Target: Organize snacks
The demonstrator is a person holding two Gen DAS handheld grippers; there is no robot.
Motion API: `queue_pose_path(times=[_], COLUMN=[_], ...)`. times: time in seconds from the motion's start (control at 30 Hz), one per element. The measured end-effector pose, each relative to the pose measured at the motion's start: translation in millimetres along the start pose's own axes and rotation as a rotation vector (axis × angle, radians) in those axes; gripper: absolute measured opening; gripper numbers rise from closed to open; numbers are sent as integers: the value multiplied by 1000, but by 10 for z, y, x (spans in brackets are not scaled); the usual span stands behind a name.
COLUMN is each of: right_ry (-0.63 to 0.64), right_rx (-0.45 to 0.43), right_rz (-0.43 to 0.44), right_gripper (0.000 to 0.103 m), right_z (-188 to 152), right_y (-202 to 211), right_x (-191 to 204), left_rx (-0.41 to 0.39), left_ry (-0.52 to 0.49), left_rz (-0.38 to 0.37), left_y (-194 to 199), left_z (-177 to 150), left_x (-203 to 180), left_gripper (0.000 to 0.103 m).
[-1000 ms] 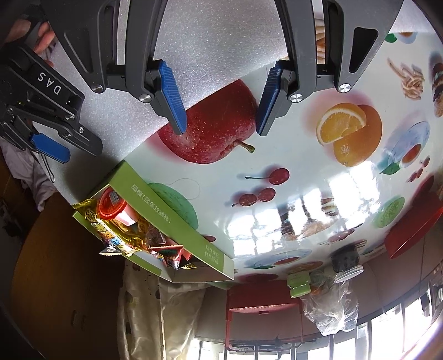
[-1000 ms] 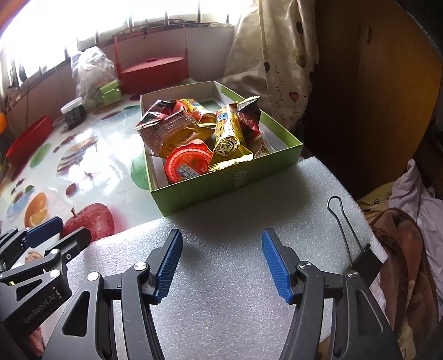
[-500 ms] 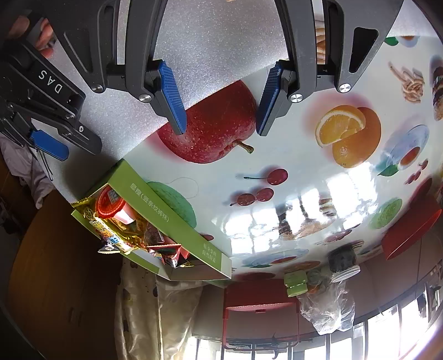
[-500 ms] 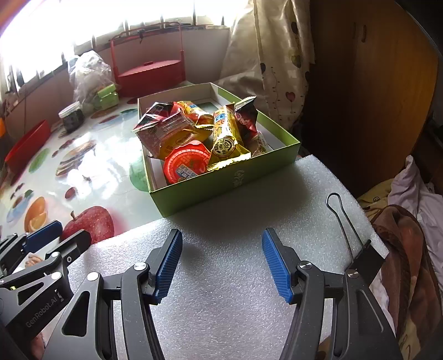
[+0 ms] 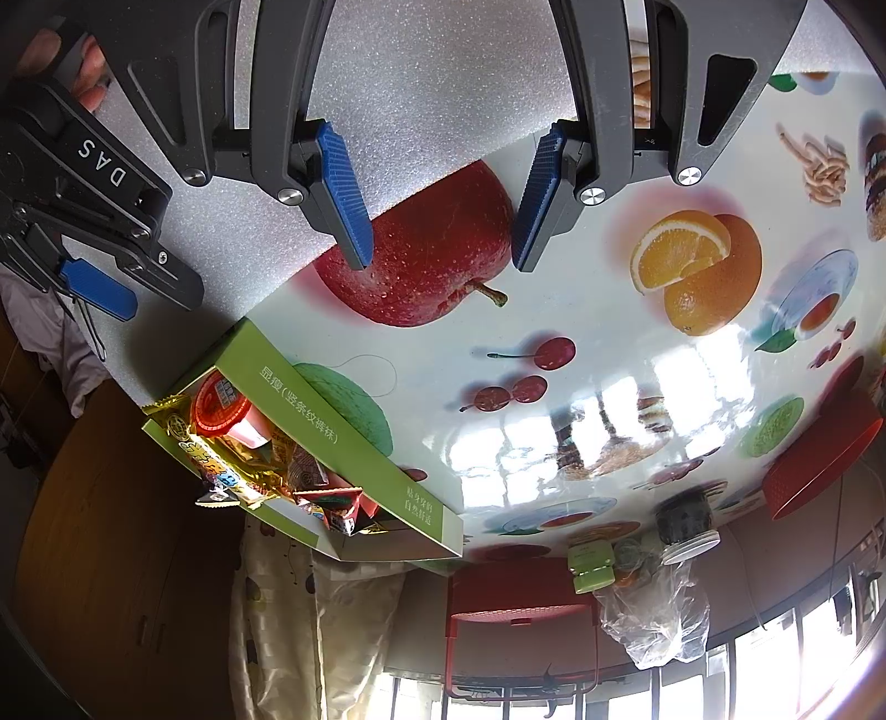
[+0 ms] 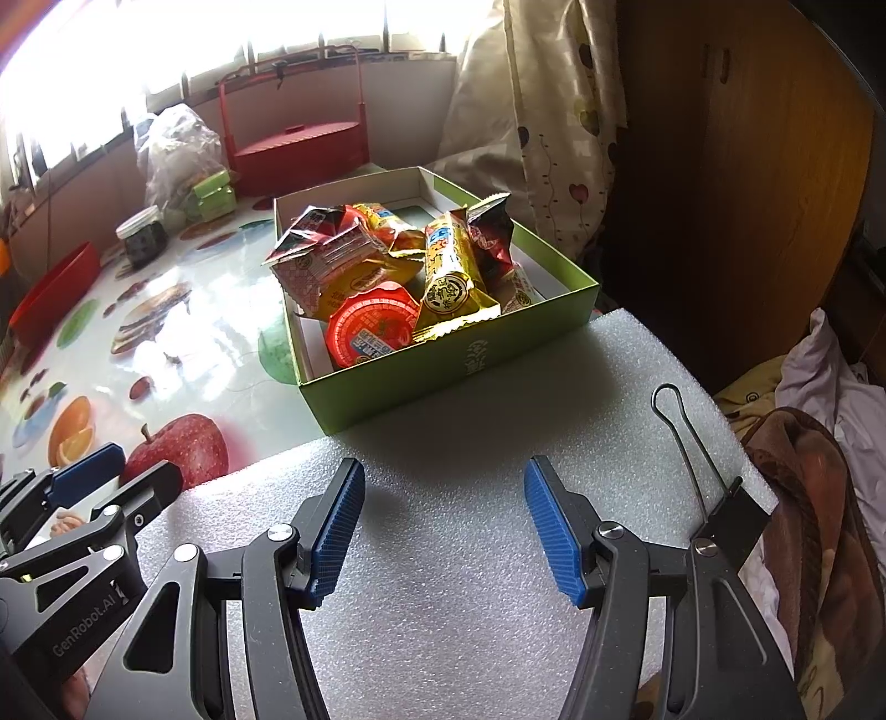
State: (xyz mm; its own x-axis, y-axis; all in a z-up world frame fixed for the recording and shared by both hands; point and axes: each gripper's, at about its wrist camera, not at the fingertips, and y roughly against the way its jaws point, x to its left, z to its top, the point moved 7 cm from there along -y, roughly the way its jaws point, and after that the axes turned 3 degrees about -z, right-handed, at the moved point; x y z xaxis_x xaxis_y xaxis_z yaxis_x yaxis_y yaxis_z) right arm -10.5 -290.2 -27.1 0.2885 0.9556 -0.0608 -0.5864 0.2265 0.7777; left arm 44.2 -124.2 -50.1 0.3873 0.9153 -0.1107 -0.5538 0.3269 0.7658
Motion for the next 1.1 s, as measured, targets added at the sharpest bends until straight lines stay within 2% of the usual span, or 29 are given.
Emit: queue_pose_path(times=[1.1], right_ry=[-9], right_rx=[-5], right_rz=[-5], right_gripper=[60], right_z=[29], right_y=[5], right_x=[-31], left_rx=[-1], left_ry=[-1], left_rz=[2], left_y=[1], left_z=[0], left_x=[-5], left_gripper=[53])
